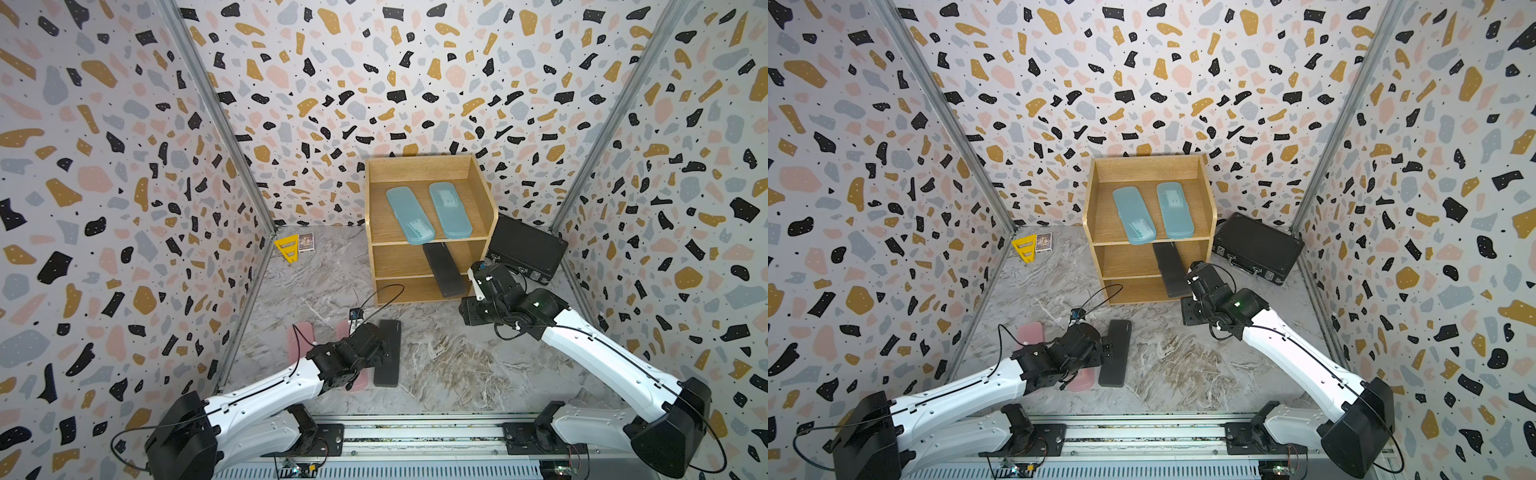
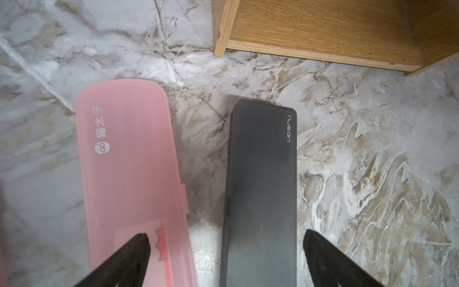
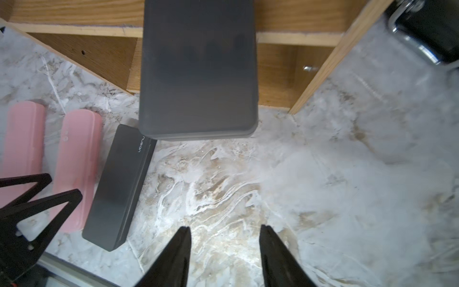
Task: Place the pencil cases on the shelf according to color
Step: Place the pencil case on the shelf.
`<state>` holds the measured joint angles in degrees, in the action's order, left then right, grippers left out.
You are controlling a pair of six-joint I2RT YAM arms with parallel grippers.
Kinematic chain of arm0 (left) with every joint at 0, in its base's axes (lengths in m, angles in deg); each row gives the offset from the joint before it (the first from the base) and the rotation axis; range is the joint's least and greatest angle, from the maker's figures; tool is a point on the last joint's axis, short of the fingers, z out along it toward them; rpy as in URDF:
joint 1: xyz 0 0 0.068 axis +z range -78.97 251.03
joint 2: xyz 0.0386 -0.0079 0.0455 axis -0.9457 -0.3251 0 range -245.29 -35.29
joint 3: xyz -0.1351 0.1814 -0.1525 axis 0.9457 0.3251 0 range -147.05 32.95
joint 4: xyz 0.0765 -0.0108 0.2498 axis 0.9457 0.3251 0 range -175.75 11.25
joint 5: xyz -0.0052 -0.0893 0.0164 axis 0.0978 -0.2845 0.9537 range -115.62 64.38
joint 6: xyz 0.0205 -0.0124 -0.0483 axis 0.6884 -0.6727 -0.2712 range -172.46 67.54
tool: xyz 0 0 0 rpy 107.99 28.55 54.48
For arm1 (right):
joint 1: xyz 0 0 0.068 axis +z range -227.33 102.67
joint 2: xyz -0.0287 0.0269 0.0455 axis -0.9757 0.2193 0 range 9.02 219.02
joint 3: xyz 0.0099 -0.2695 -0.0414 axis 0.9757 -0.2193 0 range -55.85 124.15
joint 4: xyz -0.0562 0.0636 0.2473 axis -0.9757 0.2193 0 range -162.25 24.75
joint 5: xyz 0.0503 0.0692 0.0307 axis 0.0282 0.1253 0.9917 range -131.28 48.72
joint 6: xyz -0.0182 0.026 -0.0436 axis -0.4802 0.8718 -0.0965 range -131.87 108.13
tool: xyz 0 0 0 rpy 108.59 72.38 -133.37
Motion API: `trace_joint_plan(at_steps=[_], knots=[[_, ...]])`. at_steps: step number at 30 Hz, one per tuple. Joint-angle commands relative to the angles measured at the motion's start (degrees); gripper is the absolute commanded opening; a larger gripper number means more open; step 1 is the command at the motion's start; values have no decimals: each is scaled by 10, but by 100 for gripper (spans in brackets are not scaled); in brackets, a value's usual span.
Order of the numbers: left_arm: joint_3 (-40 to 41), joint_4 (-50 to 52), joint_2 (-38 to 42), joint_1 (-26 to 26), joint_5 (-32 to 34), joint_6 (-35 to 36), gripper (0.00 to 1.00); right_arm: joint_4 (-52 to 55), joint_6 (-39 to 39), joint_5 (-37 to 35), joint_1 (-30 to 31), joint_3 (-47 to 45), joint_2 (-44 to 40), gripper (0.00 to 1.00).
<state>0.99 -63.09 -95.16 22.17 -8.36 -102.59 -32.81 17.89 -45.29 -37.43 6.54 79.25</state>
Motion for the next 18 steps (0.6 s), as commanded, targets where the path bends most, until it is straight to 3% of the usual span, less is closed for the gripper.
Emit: trace_joint_plan(at_steps=[1, 6, 18], knots=[[-17, 1, -2, 3, 15, 7, 100, -71, 19, 27, -1, -19, 1, 43], [-14, 2, -1, 3, 16, 5, 100, -152, 46, 20, -1, -37, 21, 38], [7, 13, 27, 4, 20, 4, 100, -213, 46, -18, -11, -11, 84, 39]])
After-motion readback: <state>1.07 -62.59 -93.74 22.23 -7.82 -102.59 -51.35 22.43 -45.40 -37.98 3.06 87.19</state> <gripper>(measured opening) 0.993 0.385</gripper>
